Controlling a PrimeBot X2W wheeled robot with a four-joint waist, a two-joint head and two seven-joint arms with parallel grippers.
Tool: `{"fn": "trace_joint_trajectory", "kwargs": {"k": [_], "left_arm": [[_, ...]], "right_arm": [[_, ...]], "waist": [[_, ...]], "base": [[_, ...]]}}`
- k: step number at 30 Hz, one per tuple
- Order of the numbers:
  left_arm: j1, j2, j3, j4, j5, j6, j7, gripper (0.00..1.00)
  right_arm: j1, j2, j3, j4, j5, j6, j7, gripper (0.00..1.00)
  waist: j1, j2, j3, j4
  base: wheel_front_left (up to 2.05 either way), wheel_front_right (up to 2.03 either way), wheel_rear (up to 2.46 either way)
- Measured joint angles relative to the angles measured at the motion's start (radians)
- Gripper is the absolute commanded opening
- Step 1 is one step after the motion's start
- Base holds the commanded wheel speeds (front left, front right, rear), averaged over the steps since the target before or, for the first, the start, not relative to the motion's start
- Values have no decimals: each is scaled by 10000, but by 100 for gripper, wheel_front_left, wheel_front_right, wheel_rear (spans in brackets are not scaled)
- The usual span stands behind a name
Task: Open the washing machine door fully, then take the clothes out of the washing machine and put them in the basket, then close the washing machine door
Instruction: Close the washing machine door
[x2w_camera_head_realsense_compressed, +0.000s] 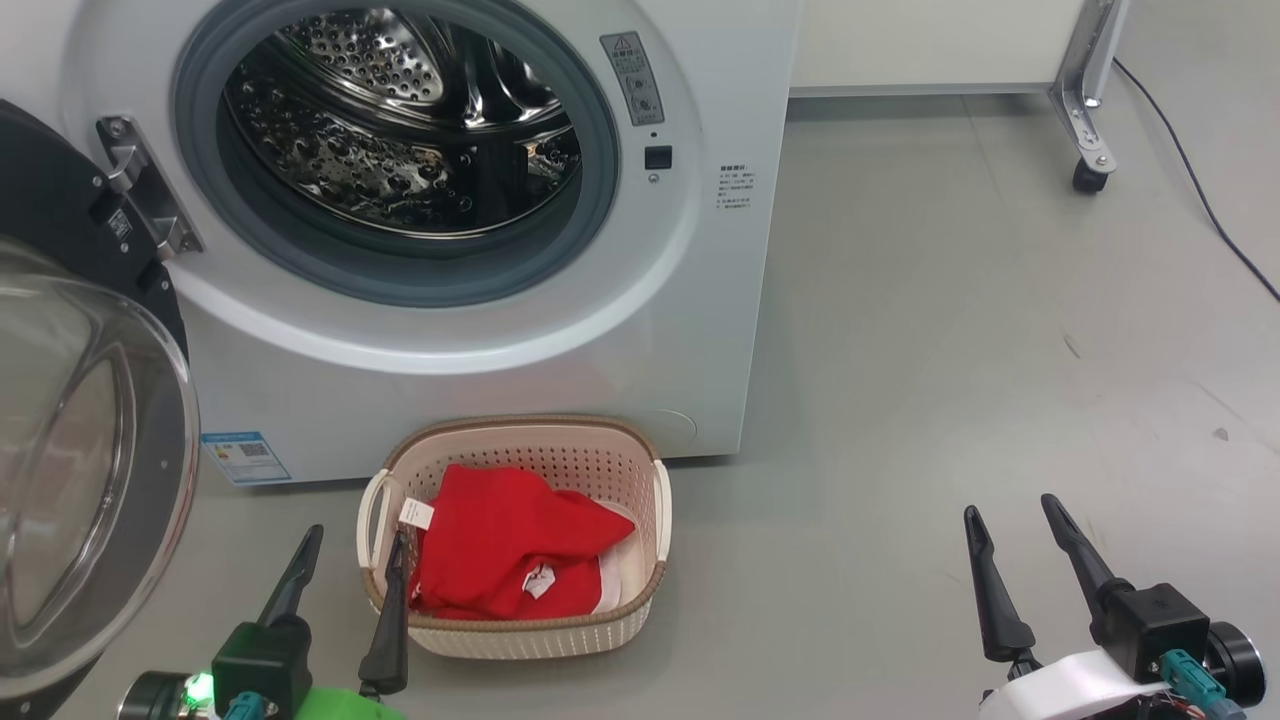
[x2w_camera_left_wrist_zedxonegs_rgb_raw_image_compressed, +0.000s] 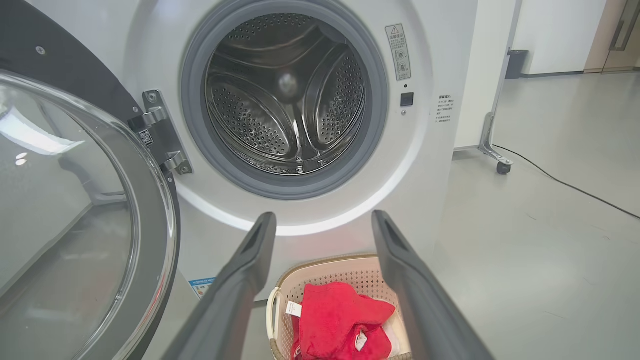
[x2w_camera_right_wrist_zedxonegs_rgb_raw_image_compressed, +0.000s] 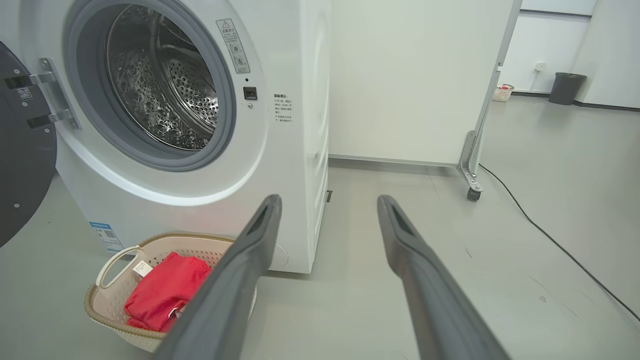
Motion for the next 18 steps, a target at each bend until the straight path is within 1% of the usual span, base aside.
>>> {"fn": "trace_joint_trajectory", "kwargs": {"k": [9, 18], "left_arm": [[1, 6, 4, -96, 0, 0, -2, 100], [0, 25, 4, -107, 0, 0, -2, 100]], "right_arm": [[0, -21, -10, -6, 0, -12, 8, 100], [0, -25, -21, -10, 0, -13, 8, 100]], "waist": [[0, 0, 9, -5], [0, 0, -21, -1]], "base": [[-83, 83, 0], [-46, 46, 0]]}}
